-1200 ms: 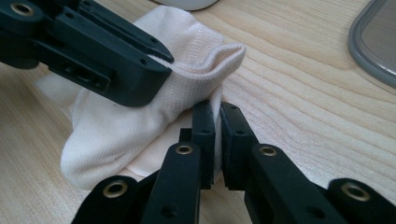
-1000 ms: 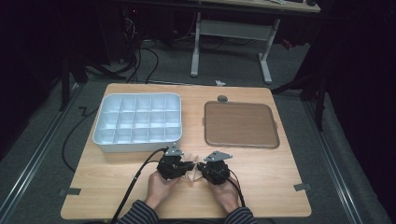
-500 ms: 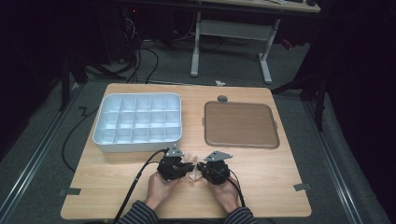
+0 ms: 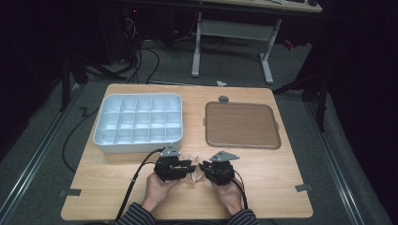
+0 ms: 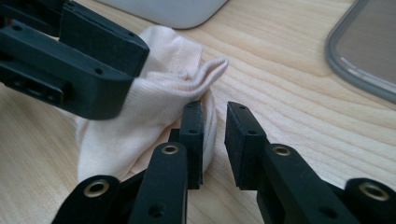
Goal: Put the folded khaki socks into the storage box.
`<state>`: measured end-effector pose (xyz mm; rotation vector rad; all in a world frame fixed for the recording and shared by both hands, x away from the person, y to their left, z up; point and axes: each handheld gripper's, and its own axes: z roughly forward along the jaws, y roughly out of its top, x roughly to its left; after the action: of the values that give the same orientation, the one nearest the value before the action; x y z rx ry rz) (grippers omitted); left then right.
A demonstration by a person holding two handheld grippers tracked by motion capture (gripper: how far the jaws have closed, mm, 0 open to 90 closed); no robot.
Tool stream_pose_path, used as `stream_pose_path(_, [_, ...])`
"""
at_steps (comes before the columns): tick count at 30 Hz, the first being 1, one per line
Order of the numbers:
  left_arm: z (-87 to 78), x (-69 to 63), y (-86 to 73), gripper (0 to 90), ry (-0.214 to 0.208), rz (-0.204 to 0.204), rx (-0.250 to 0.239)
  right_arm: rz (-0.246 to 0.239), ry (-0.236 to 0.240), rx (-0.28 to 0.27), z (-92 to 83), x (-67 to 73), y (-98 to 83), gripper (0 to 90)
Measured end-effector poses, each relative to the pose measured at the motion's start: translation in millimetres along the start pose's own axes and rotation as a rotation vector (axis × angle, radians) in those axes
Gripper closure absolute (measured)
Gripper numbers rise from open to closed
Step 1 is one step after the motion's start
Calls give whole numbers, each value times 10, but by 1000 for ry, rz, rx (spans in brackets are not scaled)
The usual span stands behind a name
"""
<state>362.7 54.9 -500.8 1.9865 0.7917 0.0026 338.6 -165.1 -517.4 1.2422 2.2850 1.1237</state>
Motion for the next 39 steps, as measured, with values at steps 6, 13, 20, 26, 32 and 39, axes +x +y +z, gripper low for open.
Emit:
stream_pose_path(6, [-116,24,-25,589,40,1,-29,-1,1,-27,-134,11,9,782])
stream_pose_path(13, [-223,108,-136,562,119,-16,-32,-32,2,-60,-289,89,90,783])
stream_pose_path(20, [-216,182,-211,553,162,-35,-15,-84,12,-45,-255,219,212,770])
stream_pose_path(26, [-151,233,-276,517,169,-52,8,-95,2,10,-87,246,266,741])
stream_pose_path(32, [-130,222,-299,511,158,-47,7,-89,-1,59,-4,235,203,774])
stream_pose_path(39, [-86,196,-323,495,149,-41,26,-114,-25,45,-27,220,135,857])
